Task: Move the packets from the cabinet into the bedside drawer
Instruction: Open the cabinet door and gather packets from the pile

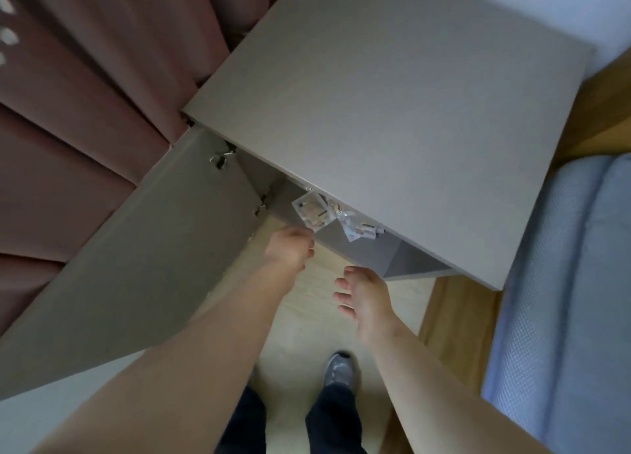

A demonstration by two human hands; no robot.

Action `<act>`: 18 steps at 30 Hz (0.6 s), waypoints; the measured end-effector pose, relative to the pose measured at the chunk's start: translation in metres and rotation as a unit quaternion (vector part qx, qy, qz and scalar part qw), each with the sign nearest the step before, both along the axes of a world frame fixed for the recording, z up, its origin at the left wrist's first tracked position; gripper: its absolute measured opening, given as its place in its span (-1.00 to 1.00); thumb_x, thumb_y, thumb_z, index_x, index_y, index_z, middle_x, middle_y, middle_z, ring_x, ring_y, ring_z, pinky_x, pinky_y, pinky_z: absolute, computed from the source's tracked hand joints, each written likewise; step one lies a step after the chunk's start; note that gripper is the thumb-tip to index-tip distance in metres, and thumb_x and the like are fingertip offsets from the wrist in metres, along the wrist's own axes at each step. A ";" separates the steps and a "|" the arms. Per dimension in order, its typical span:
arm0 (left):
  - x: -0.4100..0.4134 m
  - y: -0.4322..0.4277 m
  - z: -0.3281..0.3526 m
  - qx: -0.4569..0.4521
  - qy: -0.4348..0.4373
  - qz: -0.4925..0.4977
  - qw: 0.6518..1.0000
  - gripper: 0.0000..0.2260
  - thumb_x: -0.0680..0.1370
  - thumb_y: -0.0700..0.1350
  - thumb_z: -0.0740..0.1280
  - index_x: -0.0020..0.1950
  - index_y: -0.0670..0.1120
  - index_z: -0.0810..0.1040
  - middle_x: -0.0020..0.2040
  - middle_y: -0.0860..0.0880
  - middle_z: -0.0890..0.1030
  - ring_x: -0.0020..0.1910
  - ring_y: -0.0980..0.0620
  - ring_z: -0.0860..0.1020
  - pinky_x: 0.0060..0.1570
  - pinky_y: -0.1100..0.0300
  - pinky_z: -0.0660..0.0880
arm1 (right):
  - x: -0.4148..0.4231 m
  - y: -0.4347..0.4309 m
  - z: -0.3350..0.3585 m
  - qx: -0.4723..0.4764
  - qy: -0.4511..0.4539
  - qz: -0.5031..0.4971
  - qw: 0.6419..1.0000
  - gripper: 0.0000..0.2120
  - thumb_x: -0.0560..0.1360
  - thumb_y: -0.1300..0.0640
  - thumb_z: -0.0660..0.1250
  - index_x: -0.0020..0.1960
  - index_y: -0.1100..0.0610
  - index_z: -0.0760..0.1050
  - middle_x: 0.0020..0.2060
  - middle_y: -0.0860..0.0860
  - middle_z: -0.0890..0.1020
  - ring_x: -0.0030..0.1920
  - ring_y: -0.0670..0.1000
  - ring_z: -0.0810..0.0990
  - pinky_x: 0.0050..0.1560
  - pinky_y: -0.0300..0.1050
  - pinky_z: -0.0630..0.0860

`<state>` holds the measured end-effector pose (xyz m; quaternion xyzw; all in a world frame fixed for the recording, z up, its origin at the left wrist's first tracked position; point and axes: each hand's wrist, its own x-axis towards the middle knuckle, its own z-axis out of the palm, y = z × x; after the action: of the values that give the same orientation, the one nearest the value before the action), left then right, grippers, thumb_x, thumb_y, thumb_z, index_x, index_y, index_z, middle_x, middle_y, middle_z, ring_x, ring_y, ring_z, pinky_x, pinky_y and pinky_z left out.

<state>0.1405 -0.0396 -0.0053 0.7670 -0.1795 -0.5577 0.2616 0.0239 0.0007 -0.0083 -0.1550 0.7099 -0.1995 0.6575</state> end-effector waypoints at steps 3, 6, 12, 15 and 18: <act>-0.008 0.000 -0.032 0.012 -0.019 -0.029 0.999 -0.79 0.54 -0.32 0.19 0.01 -0.07 0.54 -0.27 0.00 0.52 -0.31 0.08 0.48 -0.35 0.28 0.32 | -0.012 -0.004 -0.030 0.010 0.017 0.025 0.999 -0.82 0.58 0.24 0.11 0.12 0.12 0.43 -0.08 0.04 0.52 -0.20 0.02 0.52 -0.11 -0.10 0.49; -0.006 -0.002 -0.068 -0.002 -0.053 -0.095 0.994 -0.77 0.54 -0.32 0.18 0.06 -0.12 0.57 -0.05 -0.11 0.62 -0.13 -0.05 0.57 -0.28 0.27 0.41 | -0.014 -0.013 -0.068 -0.002 0.056 0.048 0.997 -0.87 0.56 0.26 0.16 0.06 0.11 0.42 -0.17 0.03 0.52 -0.25 0.00 0.50 -0.11 -0.08 0.48; 0.027 -0.029 -0.139 -0.086 -0.145 -0.220 0.961 -0.72 0.55 -0.31 0.14 0.13 -0.20 0.59 0.16 -0.23 0.59 0.16 -0.23 0.52 0.11 0.06 0.47 | 0.001 -0.054 -0.162 -0.084 0.126 0.086 0.985 -0.85 0.51 0.29 0.21 -0.02 0.08 0.46 -0.37 0.00 0.44 -0.40 -0.02 0.39 -0.40 -0.20 0.28; 0.051 -0.033 -0.202 -0.096 -0.208 -0.296 0.927 -0.71 0.57 -0.28 0.14 0.18 -0.17 0.57 0.19 -0.15 0.58 0.18 -0.16 0.52 0.11 0.16 0.43 | 0.017 -0.051 -0.228 -0.121 0.158 0.116 0.973 -0.79 0.50 0.30 0.26 0.12 0.18 0.52 -0.17 0.03 0.53 -0.17 0.05 0.51 -0.16 -0.19 0.39; 0.056 -0.041 -0.266 -0.114 -0.246 -0.352 0.896 -0.72 0.57 -0.22 0.16 0.22 -0.09 0.54 0.25 -0.12 0.54 0.24 -0.15 0.49 0.12 0.19 0.40 | 0.021 -0.051 -0.281 -0.130 0.195 0.181 0.955 -0.74 0.54 0.23 0.22 0.23 0.17 0.47 0.06 0.09 0.56 0.12 0.11 0.53 0.06 -0.16 0.42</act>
<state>0.1966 -0.0807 -0.2717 0.7312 -0.5590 -0.3824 0.0816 0.0453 -0.0500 -0.2894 -0.4009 0.7522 -0.1334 0.5056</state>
